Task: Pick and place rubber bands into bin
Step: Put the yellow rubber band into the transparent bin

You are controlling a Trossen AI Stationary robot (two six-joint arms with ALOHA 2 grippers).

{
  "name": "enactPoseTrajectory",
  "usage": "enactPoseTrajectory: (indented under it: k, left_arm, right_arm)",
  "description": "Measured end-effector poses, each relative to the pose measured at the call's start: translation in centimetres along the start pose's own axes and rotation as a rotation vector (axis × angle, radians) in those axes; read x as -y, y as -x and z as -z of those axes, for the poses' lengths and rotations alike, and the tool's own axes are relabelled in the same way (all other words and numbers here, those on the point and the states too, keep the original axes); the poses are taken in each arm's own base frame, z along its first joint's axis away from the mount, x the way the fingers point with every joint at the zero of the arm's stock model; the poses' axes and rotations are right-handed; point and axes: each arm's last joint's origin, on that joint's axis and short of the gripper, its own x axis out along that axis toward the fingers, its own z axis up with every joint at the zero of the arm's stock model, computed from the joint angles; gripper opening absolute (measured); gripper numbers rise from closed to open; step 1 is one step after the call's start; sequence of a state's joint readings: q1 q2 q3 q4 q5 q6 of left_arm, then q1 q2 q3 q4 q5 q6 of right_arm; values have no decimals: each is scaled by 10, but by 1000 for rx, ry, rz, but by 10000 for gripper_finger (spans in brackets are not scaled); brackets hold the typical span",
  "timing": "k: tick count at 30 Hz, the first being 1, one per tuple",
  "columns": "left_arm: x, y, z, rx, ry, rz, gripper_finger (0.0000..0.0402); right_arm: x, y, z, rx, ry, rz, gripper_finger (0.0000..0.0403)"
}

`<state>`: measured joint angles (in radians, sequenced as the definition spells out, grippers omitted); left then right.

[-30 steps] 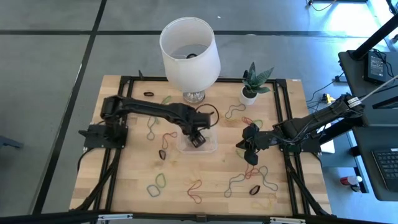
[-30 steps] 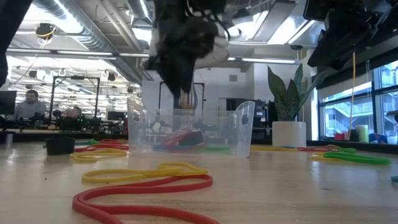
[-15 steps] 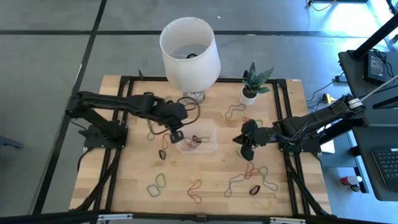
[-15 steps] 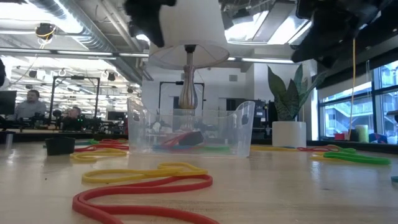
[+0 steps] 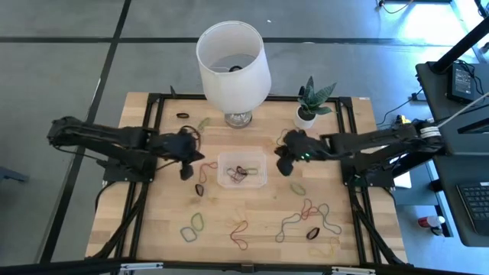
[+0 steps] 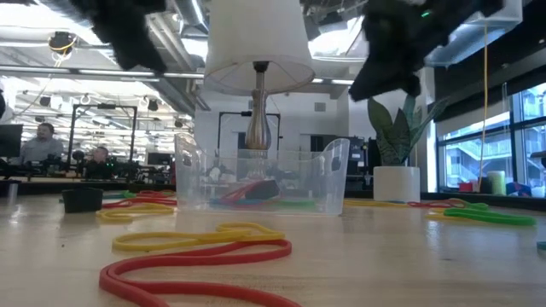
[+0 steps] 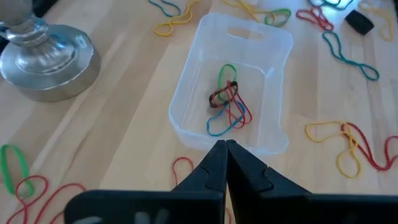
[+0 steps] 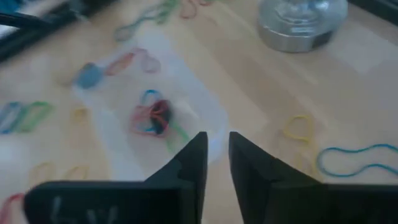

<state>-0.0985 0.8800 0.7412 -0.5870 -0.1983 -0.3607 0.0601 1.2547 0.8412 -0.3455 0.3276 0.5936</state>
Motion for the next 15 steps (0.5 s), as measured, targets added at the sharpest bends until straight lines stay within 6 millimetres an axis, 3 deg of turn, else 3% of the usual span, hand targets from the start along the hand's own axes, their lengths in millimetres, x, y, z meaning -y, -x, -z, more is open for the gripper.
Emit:
enactPoseTrajectory:
  k: [4, 8, 15]
  left_arm:
    - [-10, 12, 16, 59, 7, -5, 2]
    - [-16, 22, 24, 113, 17, -10, 2]
    - [-20, 31, 31, 152, 25, 4, 2]
  right_arm:
    - [16, -26, -11, -205, -95, 122, 106]
    - [35, -52, -9, -436, -157, 215, 123]
    - [62, -83, 1, -618, -54, 264, 130]
